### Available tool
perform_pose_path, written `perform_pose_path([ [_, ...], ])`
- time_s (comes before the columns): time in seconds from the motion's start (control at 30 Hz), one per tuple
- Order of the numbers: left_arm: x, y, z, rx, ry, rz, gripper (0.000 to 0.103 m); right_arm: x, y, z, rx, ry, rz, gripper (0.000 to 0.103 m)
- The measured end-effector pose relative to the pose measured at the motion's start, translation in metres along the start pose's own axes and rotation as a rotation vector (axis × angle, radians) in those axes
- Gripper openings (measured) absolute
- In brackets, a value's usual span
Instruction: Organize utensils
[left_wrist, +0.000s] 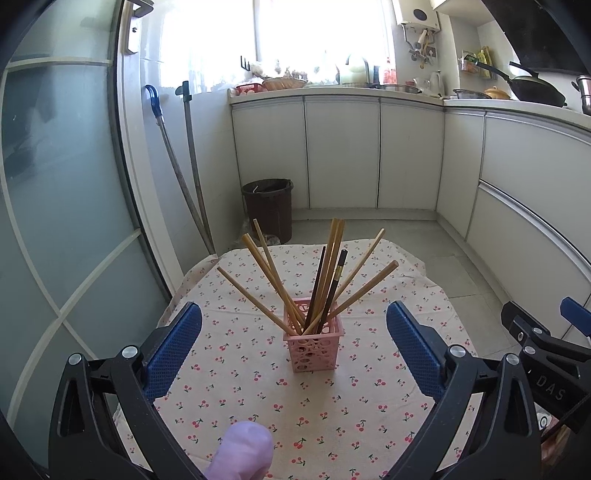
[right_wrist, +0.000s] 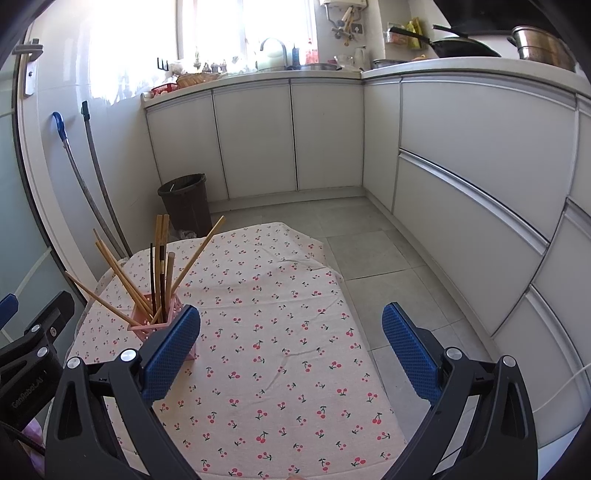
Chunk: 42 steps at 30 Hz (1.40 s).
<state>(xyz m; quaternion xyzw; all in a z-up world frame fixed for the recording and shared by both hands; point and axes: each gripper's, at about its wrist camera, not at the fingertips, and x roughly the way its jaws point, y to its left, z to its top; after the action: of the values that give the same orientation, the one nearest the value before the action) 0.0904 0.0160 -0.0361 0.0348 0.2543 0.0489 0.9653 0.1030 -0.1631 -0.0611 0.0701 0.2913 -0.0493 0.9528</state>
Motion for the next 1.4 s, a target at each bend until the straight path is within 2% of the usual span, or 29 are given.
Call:
perform_pose_path([
  [1.4, 0.0059, -0.0012, -0.0031, -0.005, 0.030, 0.011, 0.096, 0.0055, -0.0021, -0.0029, -0.009, 0.022, 0.000, 0.096],
])
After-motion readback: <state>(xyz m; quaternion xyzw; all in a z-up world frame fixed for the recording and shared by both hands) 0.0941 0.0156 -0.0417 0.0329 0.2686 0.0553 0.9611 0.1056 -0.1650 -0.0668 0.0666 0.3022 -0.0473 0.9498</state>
